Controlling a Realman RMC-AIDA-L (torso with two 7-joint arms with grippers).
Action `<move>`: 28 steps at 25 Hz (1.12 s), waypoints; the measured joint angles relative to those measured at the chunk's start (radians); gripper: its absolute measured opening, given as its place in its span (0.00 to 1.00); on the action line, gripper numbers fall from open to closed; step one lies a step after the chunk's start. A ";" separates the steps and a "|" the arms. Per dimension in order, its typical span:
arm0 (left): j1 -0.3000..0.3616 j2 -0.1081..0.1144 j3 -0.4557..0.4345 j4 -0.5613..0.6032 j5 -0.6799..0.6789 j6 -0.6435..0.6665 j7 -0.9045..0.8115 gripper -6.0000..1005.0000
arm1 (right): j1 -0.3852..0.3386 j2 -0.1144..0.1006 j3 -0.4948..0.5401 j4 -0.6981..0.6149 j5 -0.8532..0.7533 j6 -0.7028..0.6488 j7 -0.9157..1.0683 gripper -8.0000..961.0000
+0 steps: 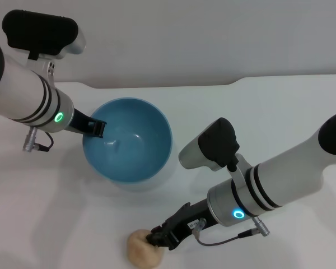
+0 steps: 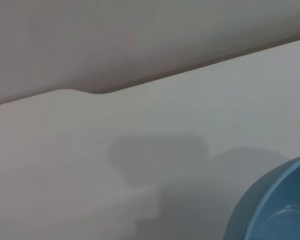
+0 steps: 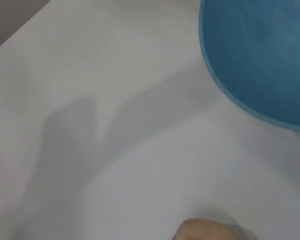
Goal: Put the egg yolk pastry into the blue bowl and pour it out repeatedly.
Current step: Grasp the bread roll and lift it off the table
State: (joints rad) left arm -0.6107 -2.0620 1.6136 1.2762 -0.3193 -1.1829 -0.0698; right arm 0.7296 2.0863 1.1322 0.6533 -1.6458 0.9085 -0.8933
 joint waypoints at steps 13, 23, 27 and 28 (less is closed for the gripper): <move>0.004 0.003 -0.001 -0.003 0.001 0.006 0.006 0.01 | -0.012 -0.005 0.018 0.047 0.000 0.031 0.019 0.02; 0.003 0.003 0.000 -0.009 0.000 0.003 0.009 0.01 | -0.114 -0.017 0.189 0.240 -0.007 0.185 0.016 0.01; 0.003 0.003 0.000 -0.009 0.000 -0.002 0.010 0.01 | -0.181 -0.020 0.321 0.347 -0.012 0.263 0.011 0.01; 0.003 0.003 0.000 -0.009 0.000 -0.003 0.010 0.01 | -0.199 -0.020 0.350 0.376 -0.015 0.279 0.011 0.01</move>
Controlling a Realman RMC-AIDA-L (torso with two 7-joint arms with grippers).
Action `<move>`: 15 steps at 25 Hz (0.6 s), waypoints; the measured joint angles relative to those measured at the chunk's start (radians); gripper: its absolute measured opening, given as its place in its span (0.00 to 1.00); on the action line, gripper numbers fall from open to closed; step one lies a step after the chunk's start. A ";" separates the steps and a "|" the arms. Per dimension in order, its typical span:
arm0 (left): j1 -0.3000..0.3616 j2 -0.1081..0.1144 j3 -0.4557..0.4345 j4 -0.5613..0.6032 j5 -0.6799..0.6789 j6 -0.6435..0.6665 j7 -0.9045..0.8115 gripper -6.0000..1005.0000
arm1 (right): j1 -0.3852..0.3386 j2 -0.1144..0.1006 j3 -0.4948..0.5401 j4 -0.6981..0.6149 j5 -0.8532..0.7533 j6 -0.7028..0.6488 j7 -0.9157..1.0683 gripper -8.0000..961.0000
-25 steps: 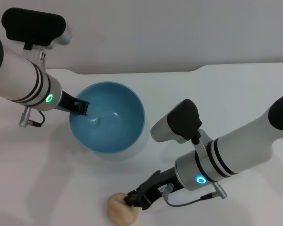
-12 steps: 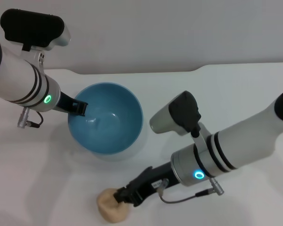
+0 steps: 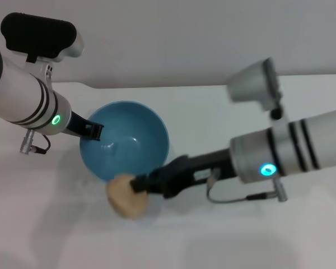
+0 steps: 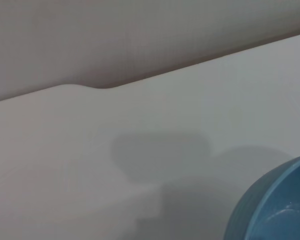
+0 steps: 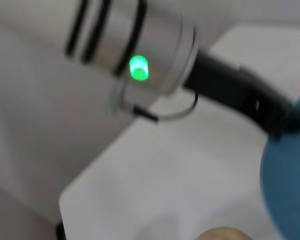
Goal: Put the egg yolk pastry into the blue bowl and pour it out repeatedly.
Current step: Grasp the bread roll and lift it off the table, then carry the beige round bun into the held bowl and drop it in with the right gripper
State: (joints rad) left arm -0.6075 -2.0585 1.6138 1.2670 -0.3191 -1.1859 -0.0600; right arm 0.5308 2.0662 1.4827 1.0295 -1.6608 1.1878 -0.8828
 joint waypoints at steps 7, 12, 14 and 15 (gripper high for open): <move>-0.003 0.000 0.000 0.000 0.000 -0.034 0.000 0.01 | -0.065 0.000 0.160 0.079 -0.037 0.046 -0.001 0.01; -0.010 -0.002 0.017 0.000 -0.004 -0.081 0.000 0.01 | -0.060 0.000 0.208 0.044 -0.074 0.033 -0.012 0.01; -0.011 -0.002 0.022 0.000 -0.007 -0.094 0.000 0.01 | -0.054 0.001 0.218 0.027 -0.077 0.026 -0.023 0.01; -0.016 -0.004 0.024 0.000 -0.010 -0.135 0.000 0.01 | -0.043 0.002 0.228 0.000 -0.078 0.004 -0.027 0.01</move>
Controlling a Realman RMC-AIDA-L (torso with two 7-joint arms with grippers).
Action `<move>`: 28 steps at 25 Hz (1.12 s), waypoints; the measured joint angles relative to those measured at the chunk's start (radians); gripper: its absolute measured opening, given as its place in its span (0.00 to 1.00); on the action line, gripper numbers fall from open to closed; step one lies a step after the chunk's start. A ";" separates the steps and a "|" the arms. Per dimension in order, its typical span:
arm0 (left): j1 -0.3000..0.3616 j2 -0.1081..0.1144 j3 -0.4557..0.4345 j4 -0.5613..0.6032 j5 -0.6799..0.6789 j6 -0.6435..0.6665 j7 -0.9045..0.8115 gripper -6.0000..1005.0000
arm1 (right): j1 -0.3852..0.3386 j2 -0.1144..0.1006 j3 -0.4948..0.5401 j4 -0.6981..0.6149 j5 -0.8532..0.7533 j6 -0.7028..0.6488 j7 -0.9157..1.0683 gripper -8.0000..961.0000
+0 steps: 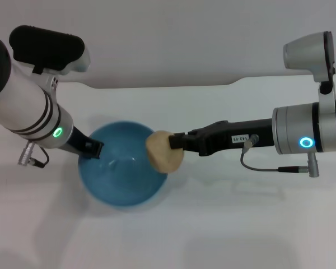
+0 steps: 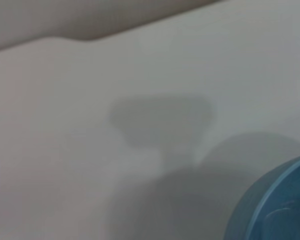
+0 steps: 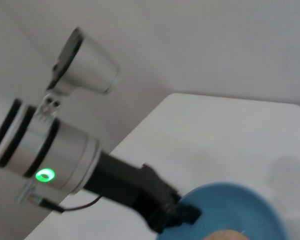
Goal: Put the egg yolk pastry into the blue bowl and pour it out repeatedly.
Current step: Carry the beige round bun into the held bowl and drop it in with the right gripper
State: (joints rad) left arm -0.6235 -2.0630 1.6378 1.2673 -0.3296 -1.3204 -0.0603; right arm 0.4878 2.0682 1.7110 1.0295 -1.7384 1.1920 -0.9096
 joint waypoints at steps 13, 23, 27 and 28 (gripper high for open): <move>-0.023 -0.003 0.026 0.004 -0.034 -0.049 -0.001 0.01 | 0.047 0.001 -0.006 -0.070 -0.005 -0.008 -0.031 0.02; -0.028 0.001 0.045 0.007 -0.067 -0.054 0.005 0.01 | 0.044 0.003 0.004 -0.082 0.041 -0.008 -0.116 0.26; -0.022 0.000 0.046 0.009 -0.077 -0.029 0.029 0.01 | 0.017 0.001 0.037 -0.071 0.081 -0.002 -0.134 0.39; -0.020 0.000 0.046 0.009 -0.080 -0.020 0.033 0.01 | -0.010 0.001 0.069 -0.050 0.084 0.002 -0.134 0.40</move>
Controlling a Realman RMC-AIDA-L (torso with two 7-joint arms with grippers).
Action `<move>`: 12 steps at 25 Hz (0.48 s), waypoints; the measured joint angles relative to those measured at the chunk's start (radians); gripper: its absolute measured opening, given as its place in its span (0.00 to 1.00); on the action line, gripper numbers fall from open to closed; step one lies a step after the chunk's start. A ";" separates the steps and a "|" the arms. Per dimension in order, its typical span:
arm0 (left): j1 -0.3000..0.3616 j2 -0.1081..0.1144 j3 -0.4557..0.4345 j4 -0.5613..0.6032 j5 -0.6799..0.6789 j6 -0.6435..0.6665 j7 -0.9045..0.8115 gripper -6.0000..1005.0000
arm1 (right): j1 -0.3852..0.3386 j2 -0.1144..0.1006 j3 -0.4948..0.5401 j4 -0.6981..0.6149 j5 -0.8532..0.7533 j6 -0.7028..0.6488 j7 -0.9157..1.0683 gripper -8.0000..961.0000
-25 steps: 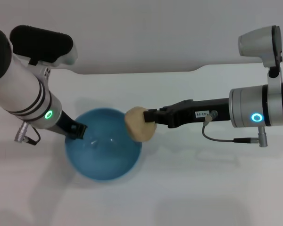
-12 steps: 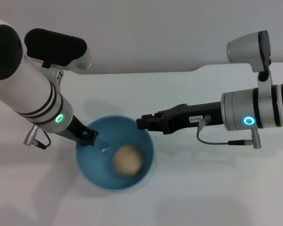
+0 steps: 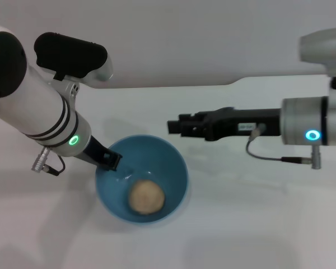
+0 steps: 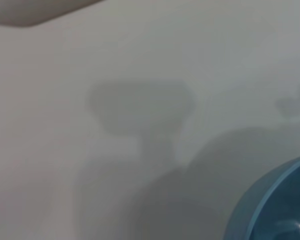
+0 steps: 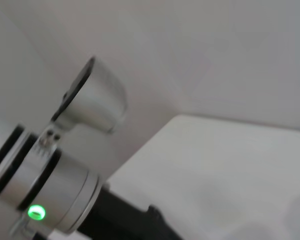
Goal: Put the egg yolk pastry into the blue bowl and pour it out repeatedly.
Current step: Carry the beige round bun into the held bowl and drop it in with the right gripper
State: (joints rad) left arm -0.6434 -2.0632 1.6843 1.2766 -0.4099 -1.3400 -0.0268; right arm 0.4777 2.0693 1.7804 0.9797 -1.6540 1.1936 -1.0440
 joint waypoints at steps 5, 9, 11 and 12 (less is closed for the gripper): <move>0.031 0.000 0.004 0.015 -0.025 0.059 0.023 0.01 | -0.079 0.000 0.081 0.049 0.020 0.001 0.000 0.42; 0.105 0.000 0.017 0.074 -0.068 0.112 0.051 0.01 | -0.128 -0.002 0.173 0.054 0.020 0.001 0.000 0.42; 0.159 0.001 0.029 0.115 -0.088 0.148 0.057 0.01 | -0.146 -0.003 0.210 0.048 0.012 0.001 0.009 0.42; 0.190 0.001 0.033 0.141 -0.099 0.169 0.057 0.01 | -0.151 -0.004 0.225 0.045 0.007 0.002 0.016 0.42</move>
State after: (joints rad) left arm -0.4538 -2.0625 1.7171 1.4181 -0.5087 -1.1712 0.0306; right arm 0.3266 2.0656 2.0056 1.0248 -1.6470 1.1951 -1.0282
